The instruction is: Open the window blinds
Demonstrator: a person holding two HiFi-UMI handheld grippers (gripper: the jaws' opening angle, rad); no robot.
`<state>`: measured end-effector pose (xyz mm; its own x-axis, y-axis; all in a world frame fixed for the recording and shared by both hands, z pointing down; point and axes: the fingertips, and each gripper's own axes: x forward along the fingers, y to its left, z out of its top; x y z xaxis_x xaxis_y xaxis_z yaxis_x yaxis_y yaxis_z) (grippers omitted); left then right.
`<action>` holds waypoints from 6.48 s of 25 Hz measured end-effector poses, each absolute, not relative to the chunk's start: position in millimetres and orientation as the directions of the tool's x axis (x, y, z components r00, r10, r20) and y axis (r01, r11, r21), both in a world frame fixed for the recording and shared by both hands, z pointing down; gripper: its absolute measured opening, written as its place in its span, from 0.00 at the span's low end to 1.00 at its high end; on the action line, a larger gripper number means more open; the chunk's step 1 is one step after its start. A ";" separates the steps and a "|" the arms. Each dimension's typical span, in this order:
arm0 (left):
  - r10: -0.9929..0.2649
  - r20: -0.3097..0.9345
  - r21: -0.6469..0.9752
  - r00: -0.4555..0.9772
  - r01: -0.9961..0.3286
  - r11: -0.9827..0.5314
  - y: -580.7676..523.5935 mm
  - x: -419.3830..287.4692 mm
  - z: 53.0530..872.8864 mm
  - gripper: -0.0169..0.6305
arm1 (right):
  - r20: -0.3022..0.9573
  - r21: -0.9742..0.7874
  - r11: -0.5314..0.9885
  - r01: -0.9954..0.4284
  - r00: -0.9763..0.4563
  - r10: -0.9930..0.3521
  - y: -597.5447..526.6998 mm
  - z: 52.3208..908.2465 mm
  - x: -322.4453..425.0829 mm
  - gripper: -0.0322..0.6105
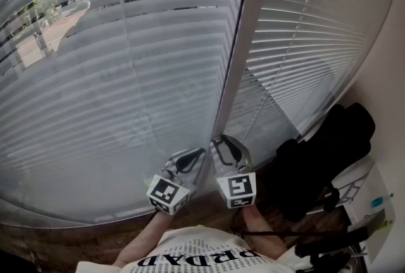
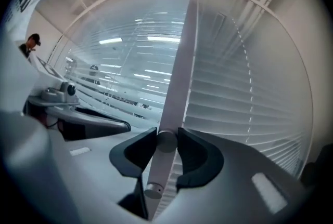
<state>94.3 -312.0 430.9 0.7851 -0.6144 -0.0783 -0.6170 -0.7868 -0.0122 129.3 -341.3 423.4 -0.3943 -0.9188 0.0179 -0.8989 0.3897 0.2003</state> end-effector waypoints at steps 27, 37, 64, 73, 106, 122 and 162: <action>-0.602 -0.075 -0.019 0.795 -0.605 -0.796 -312.7 96.4 437.2 0.01 | -0.063 -0.452 0.396 -0.800 -0.414 -0.908 -346.2 430.1 141.8 0.26; -0.600 -0.077 -0.014 0.797 -0.602 -0.798 -313.2 96.8 436.6 0.01 | -0.102 -0.656 0.376 -0.654 -0.416 -0.903 -348.1 432.4 144.6 0.26; -0.605 -0.069 -0.014 0.793 -0.607 -0.794 -311.7 93.0 438.3 0.01 | 0.070 0.687 0.291 -0.666 -0.338 -0.939 -339.4 431.6 121.3 0.26; -0.605 -0.065 -0.018 0.793 -0.608 -0.794 -311.3 93.0 438.9 0.01 | 0.066 0.586 0.320 -0.744 -0.349 -0.935 -339.2 429.8 122.8 0.26; -0.604 -0.063 -0.016 0.795 -0.606 -0.796 -312.8 93.9 439.9 0.01 | 0.022 0.021 0.408 -0.913 -0.408 -0.913 -344.8 431.2 134.9 0.26; -0.601 -0.067 -0.015 0.796 -0.603 -0.798 -311.9 94.8 441.0 0.01 | -0.010 -0.299 0.425 -0.855 -0.442 -0.897 -345.9 435.6 138.6 0.26; -0.603 -0.064 -0.012 0.795 -0.605 -0.796 -315.3 95.0 440.2 0.01 | 0.050 0.248 0.412 -0.877 -0.413 -0.909 -345.3 425.6 129.4 0.26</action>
